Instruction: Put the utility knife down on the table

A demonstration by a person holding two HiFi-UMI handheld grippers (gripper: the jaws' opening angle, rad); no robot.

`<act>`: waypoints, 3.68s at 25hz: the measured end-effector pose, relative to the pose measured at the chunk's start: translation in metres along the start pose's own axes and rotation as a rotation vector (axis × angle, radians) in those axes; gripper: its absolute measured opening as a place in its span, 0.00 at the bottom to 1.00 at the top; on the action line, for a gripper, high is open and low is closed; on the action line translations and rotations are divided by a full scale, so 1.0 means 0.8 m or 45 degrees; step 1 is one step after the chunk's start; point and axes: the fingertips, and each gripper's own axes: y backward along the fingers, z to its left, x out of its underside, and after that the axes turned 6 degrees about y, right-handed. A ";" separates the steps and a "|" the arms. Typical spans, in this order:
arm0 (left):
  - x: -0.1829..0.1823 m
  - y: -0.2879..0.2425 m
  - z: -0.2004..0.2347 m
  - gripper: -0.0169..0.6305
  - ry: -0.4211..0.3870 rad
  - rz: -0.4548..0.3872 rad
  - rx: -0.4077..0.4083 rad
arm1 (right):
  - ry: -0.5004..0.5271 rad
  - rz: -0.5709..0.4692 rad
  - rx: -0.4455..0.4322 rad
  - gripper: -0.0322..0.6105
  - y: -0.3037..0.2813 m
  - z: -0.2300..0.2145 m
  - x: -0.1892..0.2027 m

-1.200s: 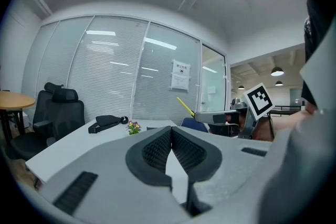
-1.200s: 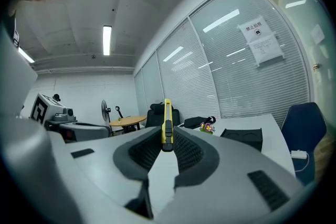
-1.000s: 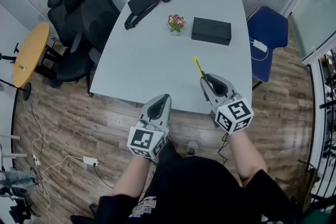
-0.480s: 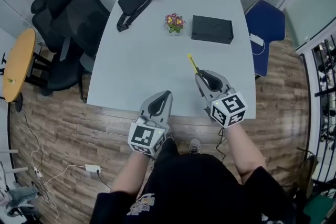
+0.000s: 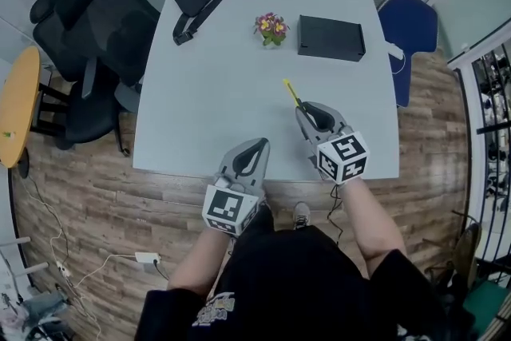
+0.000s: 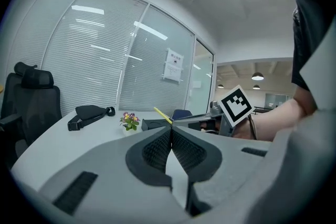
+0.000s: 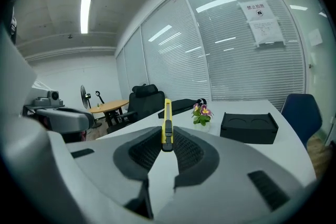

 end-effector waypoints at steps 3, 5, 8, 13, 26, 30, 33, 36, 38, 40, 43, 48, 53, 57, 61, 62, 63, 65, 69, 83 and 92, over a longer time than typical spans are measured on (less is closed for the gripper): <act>0.009 -0.001 0.012 0.03 -0.006 0.027 0.015 | -0.014 0.049 0.004 0.16 -0.023 0.002 0.018; 0.013 -0.002 0.018 0.03 -0.001 0.039 0.028 | -0.021 0.083 0.006 0.16 -0.036 0.003 0.031; 0.018 -0.004 0.026 0.03 0.019 0.053 0.046 | -0.028 0.137 0.011 0.16 -0.056 0.002 0.051; 0.028 -0.009 0.041 0.03 0.043 0.081 0.064 | -0.041 0.246 0.015 0.16 -0.085 -0.002 0.091; 0.050 -0.012 0.064 0.03 0.091 0.134 0.069 | -0.045 0.533 0.021 0.16 -0.129 -0.014 0.195; 0.056 -0.011 0.069 0.03 0.098 0.149 0.068 | -0.040 0.610 0.031 0.16 -0.136 -0.016 0.220; 0.058 -0.011 0.072 0.03 0.101 0.158 0.067 | -0.041 0.650 0.037 0.16 -0.137 -0.016 0.231; 0.059 -0.013 0.074 0.03 0.102 0.163 0.069 | -0.041 0.675 0.036 0.16 -0.138 -0.016 0.237; 0.057 -0.016 0.077 0.03 0.101 0.165 0.069 | -0.055 0.683 0.034 0.16 -0.138 -0.016 0.241; 0.056 -0.018 0.079 0.03 0.097 0.167 0.068 | -0.067 0.680 0.035 0.16 -0.139 -0.016 0.244; 0.055 -0.022 0.081 0.03 0.091 0.168 0.064 | -0.062 0.672 0.030 0.16 -0.139 -0.016 0.245; 0.053 -0.024 0.078 0.03 0.090 0.171 0.050 | -0.084 0.663 -0.003 0.18 -0.138 -0.015 0.244; 0.048 -0.025 0.069 0.03 0.071 0.164 0.032 | -0.134 0.616 -0.024 0.20 -0.128 -0.019 0.236; 0.044 -0.027 0.054 0.03 0.053 0.156 0.021 | -0.138 0.560 -0.039 0.18 -0.112 -0.023 0.219; 0.044 -0.026 0.032 0.03 0.054 0.151 0.009 | -0.139 0.463 -0.057 0.06 -0.087 -0.024 0.187; 0.043 -0.026 0.026 0.03 0.054 0.146 0.006 | -0.155 0.429 -0.069 0.05 -0.080 -0.024 0.178; 0.041 -0.026 0.019 0.03 0.051 0.139 0.003 | -0.176 0.393 -0.081 0.05 -0.072 -0.024 0.168; 0.037 -0.026 0.004 0.03 0.042 0.127 -0.002 | -0.211 0.316 -0.100 0.05 -0.055 -0.025 0.145; 0.026 -0.026 -0.030 0.03 0.021 0.094 -0.019 | -0.199 0.162 -0.149 0.05 -0.007 -0.023 0.092; -0.007 0.010 -0.169 0.03 -0.061 -0.069 -0.147 | -0.036 -0.251 -0.256 0.05 0.206 -0.008 -0.040; -0.026 0.081 -0.187 0.03 -0.088 -0.148 -0.234 | -0.031 -0.315 -0.290 0.05 0.250 0.041 -0.051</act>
